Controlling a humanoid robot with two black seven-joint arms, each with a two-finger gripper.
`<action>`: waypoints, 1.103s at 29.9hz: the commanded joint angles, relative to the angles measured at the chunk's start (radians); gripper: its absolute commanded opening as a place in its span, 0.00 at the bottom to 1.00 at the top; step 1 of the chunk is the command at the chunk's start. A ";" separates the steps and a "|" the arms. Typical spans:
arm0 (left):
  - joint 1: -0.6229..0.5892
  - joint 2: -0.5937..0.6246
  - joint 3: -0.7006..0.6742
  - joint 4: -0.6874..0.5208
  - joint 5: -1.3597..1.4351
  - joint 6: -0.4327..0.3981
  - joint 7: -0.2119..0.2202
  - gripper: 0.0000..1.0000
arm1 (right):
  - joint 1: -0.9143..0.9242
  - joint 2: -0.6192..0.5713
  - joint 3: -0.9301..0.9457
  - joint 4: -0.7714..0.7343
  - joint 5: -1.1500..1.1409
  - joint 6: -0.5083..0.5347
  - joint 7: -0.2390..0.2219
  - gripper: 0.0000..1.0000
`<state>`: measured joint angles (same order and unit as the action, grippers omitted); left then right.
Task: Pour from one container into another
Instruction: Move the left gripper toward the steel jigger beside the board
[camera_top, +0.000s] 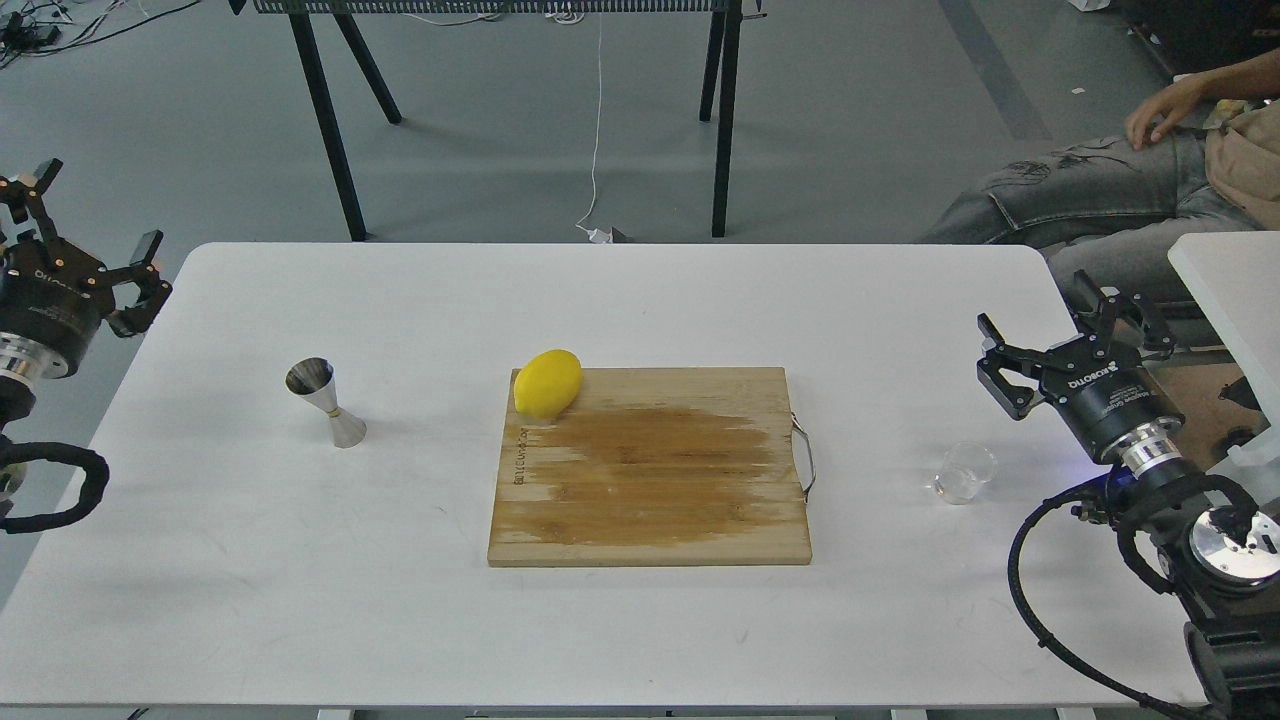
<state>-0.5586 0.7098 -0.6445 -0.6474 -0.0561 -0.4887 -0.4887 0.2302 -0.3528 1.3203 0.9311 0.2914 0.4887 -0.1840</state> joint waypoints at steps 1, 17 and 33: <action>-0.003 0.002 -0.014 0.000 -0.001 0.000 0.000 0.99 | 0.001 -0.001 -0.003 -0.002 0.000 0.000 0.000 0.99; -0.007 0.074 -0.041 0.035 0.067 0.000 0.000 1.00 | 0.017 -0.014 0.002 0.008 0.002 0.000 0.000 0.99; -0.153 0.189 -0.044 -0.300 0.959 0.000 0.000 1.00 | 0.031 -0.037 0.019 0.008 0.002 0.000 0.001 0.99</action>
<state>-0.7105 0.8913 -0.6953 -0.8318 0.7126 -0.4891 -0.4887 0.2608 -0.3908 1.3369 0.9406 0.2931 0.4887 -0.1824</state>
